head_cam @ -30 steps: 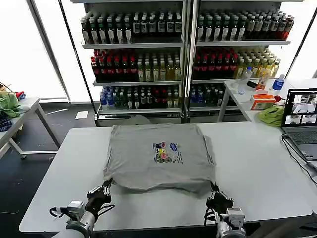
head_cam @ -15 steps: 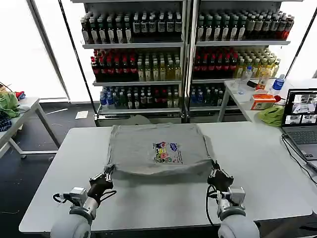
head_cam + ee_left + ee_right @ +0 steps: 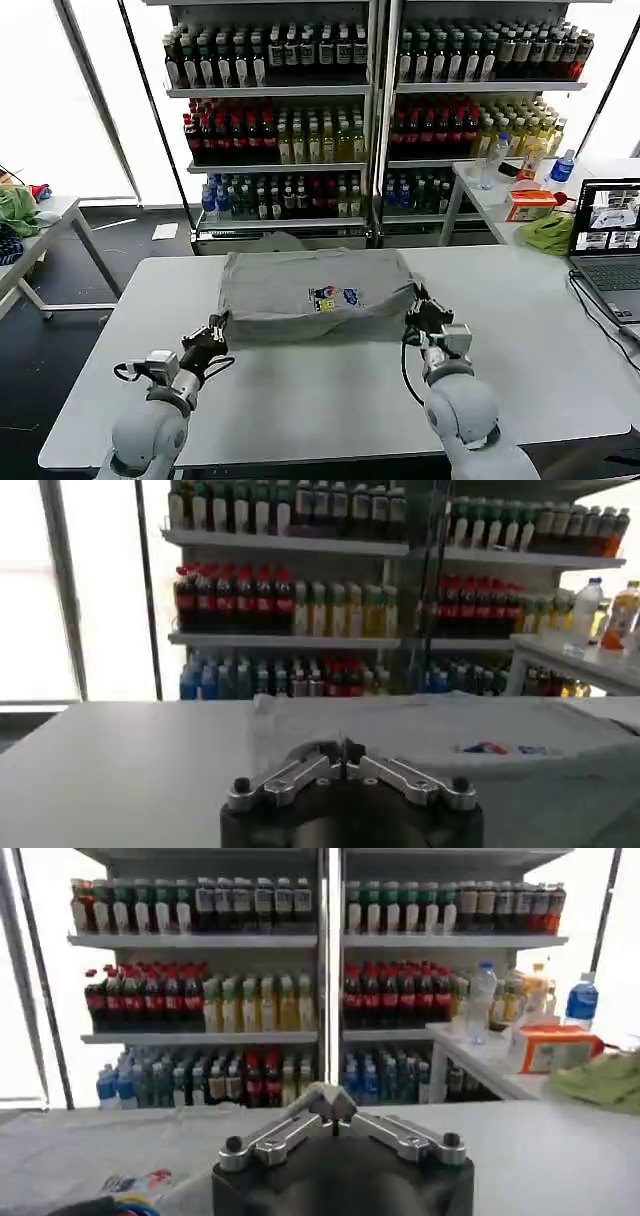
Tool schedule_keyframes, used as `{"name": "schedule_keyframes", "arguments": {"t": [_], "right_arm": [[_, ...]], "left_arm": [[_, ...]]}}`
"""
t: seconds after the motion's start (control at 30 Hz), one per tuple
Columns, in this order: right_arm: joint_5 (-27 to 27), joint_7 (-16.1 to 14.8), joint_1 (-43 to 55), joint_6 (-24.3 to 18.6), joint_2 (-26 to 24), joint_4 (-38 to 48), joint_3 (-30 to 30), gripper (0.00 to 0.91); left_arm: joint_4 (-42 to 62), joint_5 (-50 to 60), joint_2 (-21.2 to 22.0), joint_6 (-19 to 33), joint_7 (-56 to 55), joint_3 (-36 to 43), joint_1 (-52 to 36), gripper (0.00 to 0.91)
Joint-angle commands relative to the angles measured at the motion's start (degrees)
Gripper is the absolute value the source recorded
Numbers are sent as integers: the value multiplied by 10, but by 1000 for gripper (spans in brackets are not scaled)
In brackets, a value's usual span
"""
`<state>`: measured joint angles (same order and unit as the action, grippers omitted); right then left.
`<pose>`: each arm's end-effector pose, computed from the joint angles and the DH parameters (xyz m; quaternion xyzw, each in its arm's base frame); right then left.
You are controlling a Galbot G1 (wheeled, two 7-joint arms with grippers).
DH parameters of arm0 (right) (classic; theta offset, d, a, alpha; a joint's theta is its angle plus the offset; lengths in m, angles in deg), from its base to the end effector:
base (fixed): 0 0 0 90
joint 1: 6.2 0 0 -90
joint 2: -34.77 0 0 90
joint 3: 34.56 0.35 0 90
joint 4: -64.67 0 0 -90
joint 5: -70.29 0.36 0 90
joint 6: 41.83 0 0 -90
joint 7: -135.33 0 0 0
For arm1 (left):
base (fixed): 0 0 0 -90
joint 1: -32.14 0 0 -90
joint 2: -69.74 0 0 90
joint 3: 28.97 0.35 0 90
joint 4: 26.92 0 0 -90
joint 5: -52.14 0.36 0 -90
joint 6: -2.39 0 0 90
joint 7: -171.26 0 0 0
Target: Fold and organize the clothes.
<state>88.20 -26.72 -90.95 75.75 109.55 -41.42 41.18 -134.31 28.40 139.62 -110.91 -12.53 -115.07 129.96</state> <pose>0.3580 0.0165 -0.2320 0.0072 -0.9955 0.0203 0.0919 0.3075 0.0614 -0.2801 -0.0591 -0.9878 0.0195 0.1426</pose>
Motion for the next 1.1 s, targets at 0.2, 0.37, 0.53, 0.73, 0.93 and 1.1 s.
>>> {"name": "schedule_keyframes", "arguments": {"t": [0.2, 0.37, 0.53, 0.73, 0.93, 1.1], "right_arm": [[3, -3, 97, 13, 8, 106, -31, 0], [1, -2, 98, 13, 18, 131, -43, 0], [3, 0, 108, 11, 27, 164, -48, 0], [14, 10, 116, 3, 49, 194, -46, 302], [38, 59, 133, -22, 92, 230, -39, 907], [65, 86, 139, -24, 103, 236, -37, 907]], "left_arm": [[102, -1, -11, -4, 4, 23, -71, 0], [116, 2, -12, -9, 8, 40, -78, 0], [128, 2, -11, -11, 7, 46, -86, 0], [129, 5, -7, -18, -2, 48, -97, 907], [129, 7, -11, -21, -12, 45, -103, 907], [124, 7, -15, -25, -17, 41, -101, 907]]}}
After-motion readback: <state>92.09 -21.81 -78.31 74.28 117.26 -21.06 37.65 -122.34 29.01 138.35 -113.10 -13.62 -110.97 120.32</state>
